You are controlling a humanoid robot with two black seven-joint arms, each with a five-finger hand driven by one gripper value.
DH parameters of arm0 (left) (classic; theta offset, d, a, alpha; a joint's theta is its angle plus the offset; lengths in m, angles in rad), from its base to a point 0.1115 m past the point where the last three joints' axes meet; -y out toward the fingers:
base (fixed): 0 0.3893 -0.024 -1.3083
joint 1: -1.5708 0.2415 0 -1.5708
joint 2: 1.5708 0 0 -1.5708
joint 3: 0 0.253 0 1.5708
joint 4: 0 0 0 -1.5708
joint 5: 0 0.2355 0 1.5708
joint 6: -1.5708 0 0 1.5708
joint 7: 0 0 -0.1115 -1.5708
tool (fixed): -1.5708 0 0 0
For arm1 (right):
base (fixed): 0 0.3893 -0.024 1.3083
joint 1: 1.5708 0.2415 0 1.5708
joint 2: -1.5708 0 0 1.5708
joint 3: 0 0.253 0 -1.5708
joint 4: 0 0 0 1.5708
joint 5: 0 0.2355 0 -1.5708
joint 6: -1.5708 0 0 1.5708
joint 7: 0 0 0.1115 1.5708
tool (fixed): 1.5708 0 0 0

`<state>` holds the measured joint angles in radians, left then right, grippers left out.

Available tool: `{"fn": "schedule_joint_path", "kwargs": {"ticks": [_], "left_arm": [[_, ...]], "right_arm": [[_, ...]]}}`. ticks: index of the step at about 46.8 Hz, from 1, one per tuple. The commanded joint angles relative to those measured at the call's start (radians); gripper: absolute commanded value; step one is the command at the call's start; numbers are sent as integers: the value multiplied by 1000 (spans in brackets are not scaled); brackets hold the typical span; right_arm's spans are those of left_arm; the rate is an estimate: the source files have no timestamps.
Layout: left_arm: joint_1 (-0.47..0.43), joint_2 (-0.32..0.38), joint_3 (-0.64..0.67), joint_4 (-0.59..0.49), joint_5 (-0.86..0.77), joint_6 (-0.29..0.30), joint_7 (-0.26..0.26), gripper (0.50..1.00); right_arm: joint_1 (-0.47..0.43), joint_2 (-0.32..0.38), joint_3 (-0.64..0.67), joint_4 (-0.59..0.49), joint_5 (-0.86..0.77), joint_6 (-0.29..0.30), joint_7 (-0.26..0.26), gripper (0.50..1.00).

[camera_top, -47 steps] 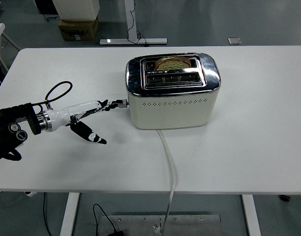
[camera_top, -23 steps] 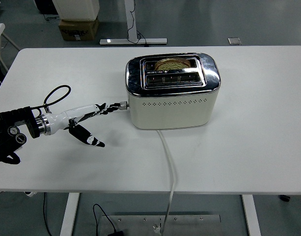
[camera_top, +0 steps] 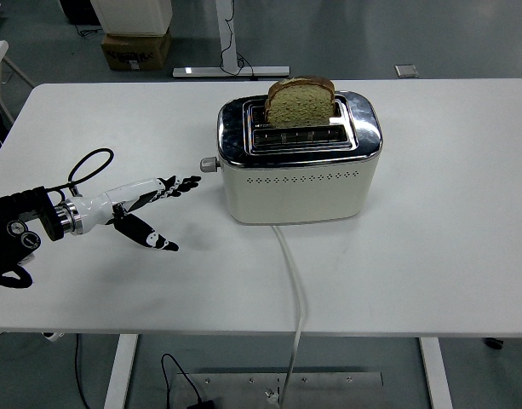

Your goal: Press down toaster

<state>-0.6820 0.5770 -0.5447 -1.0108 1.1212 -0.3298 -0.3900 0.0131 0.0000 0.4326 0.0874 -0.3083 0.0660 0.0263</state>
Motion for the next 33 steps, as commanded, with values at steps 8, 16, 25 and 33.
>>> {"fn": "schedule_joint_path", "kwargs": {"ticks": [8,16,25,33], "left_arm": [[2,6,-7,9,-66,0,0,1000],[-7,29,-8,28,-234,-2,0,1000],[-14,83,-9,28,-348,-5,0,1000],[-7,87,-12,64,-486,-8,-3,1000]], "right_arm": [[1,0,0,0,0,0,0,998],[-1,0,0,0,0,0,0,998],[1,0,0,0,0,0,0,998],[-1,0,0,0,0,0,0,998]]}}
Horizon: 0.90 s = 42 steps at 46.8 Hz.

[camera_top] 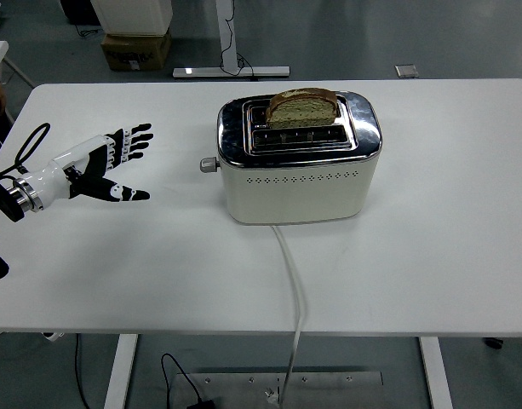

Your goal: Press down toaster

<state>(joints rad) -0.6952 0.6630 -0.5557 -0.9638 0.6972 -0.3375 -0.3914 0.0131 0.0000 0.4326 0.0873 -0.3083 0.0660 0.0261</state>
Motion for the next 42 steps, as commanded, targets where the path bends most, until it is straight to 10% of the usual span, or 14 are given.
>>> {"fn": "schedule_joint_path", "kwargs": {"ticks": [1,19,42], "left_arm": [[10,1,-1,26,-83,0,-1,1000],[19,0,-3,68,-487,-1,-3,1000],[-3,-26,-9,122,-620,8,-3,1000]], "right_arm": [[-1,0,0,0,0,0,0,998],[1,0,0,0,0,0,0,998],[1,0,0,-1,0,0,0,998]]}}
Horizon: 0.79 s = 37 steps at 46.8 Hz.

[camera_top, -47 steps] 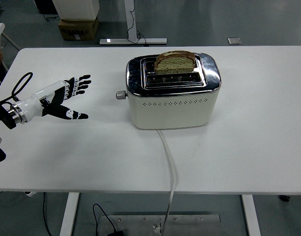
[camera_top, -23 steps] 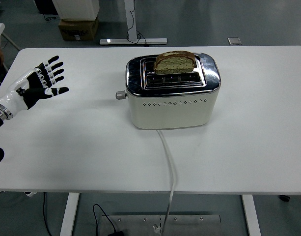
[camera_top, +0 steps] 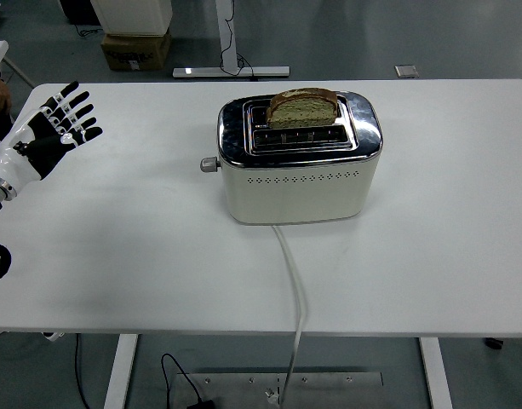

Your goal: Press down toaster

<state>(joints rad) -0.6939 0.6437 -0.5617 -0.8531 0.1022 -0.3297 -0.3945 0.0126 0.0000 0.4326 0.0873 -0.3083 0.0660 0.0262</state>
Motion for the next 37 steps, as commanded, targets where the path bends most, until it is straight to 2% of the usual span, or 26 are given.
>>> {"fn": "schedule_joint_path", "kwargs": {"ticks": [1,12,21,28,37], "left_arm": [[-7,-15,-7,17,-35,1,0,1000],[-30,-130,-75,138,-53,9,2,1000],[-35,-177,-109,209,-90,11,2,1000],[-55,-223,-112,264,-167,51,3,1000],[-64,-272,-115,304,-197,55,3,1000]], "right_arm": [[0,0,0,0,0,0,0,998],[0,0,0,0,0,0,0,998],[0,0,0,0,0,0,0,998],[1,0,0,0,0,0,0,998],[0,0,0,0,0,0,0,998]]}}
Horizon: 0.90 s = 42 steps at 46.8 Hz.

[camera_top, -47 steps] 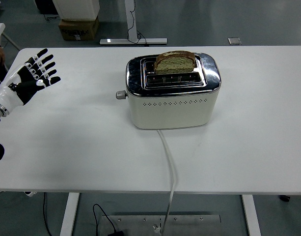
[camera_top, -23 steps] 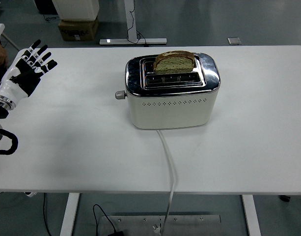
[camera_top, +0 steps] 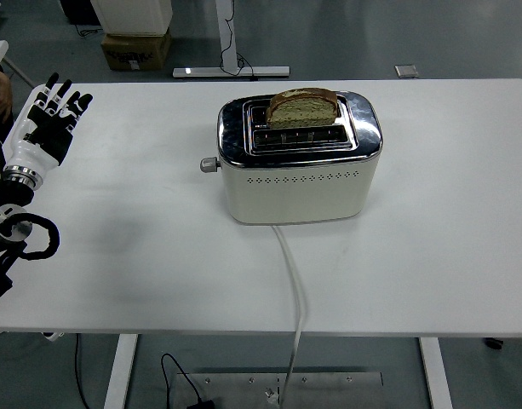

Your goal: Press down toaster

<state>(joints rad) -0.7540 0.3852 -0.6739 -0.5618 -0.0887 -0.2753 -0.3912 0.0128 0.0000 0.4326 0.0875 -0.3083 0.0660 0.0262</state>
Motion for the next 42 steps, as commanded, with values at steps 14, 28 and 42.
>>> {"fn": "schedule_joint_path", "kwargs": {"ticks": [14,28,42], "left_arm": [[-15,-83,-26,79,-37,11,0,1000],[-42,-105,-30,79,-40,5,2,1000],[-54,-109,-30,83,-40,4,2,1000]], "right_arm": [[1,0,0,0,0,0,0,998],[1,0,0,0,0,0,0,998],[-1,0,0,0,0,0,0,998]]}}
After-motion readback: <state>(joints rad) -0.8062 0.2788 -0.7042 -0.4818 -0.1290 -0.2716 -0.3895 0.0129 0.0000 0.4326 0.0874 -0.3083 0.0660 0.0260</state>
